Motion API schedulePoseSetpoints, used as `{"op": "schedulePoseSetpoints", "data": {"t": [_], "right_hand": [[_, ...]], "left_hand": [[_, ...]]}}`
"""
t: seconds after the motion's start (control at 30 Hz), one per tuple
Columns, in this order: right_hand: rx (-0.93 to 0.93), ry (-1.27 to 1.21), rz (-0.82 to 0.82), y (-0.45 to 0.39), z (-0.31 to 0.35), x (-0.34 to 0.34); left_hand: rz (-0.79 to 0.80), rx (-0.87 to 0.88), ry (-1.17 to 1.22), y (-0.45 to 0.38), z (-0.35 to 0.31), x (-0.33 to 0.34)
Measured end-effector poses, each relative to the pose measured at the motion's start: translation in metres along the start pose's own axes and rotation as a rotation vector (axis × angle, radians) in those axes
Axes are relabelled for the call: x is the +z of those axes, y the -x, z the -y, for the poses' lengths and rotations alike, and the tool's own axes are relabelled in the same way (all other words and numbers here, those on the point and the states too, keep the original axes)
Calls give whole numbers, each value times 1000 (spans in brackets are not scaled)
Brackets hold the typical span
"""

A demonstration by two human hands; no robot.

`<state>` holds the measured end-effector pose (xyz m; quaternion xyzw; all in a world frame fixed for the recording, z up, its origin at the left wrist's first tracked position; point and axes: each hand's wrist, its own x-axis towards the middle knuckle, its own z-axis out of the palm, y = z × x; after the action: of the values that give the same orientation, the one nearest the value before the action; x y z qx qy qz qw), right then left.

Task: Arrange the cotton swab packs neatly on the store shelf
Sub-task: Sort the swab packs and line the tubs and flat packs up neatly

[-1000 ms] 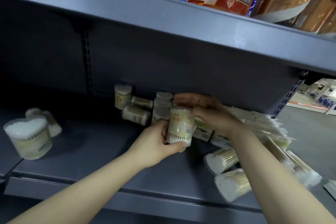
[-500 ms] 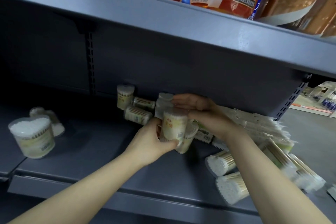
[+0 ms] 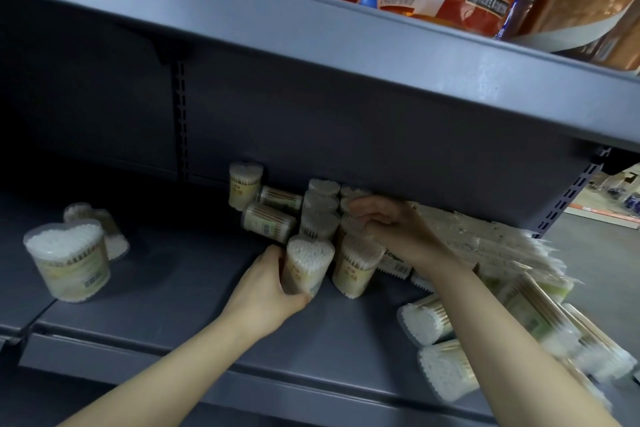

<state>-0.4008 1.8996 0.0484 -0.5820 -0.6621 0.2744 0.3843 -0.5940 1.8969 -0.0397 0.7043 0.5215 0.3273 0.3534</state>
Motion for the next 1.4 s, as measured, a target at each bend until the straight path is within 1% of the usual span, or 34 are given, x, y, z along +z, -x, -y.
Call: {"op": "schedulePoseSetpoints", "data": {"t": [0.1, 0.2, 0.27, 0.37, 0.47, 0.53, 0.63, 0.77, 0.87, 1.07, 1.23, 1.3, 1.4], "right_hand": [[4, 15, -23, -2, 2, 0], [9, 88, -41, -3, 1, 0], [1, 152, -63, -3, -1, 2], [6, 274, -71, -4, -1, 4], [37, 346, -30, -6, -3, 6], [64, 369, -11, -8, -7, 9], [93, 331, 7, -11, -17, 12], [84, 411, 2, -10, -21, 12], [78, 430, -12, -10, -21, 13], [73, 444, -18, -10, -22, 14], [76, 458, -10, -9, -17, 14], [59, 456, -33, -9, -13, 13], [17, 432, -84, -10, -4, 13]], "left_hand": [[-1, 11, 13, 0, 4, 2], [-40, 116, -1, 1, 3, 2], [-80, 222, -76, 2, 2, -2], [-114, 399, -255, 1, 1, -7], [-114, 485, -356, -4, 1, -9], [-91, 496, -381, -8, -3, -8], [-46, 494, -414, -14, -12, -7], [11, 493, -480, -21, -20, -8], [4, 493, -508, -24, -22, -6], [-12, 495, -474, -24, -25, -3], [26, 461, -483, -23, -24, -4], [39, 434, -518, -22, -22, -6], [3, 384, -553, -19, -15, -15]]}}
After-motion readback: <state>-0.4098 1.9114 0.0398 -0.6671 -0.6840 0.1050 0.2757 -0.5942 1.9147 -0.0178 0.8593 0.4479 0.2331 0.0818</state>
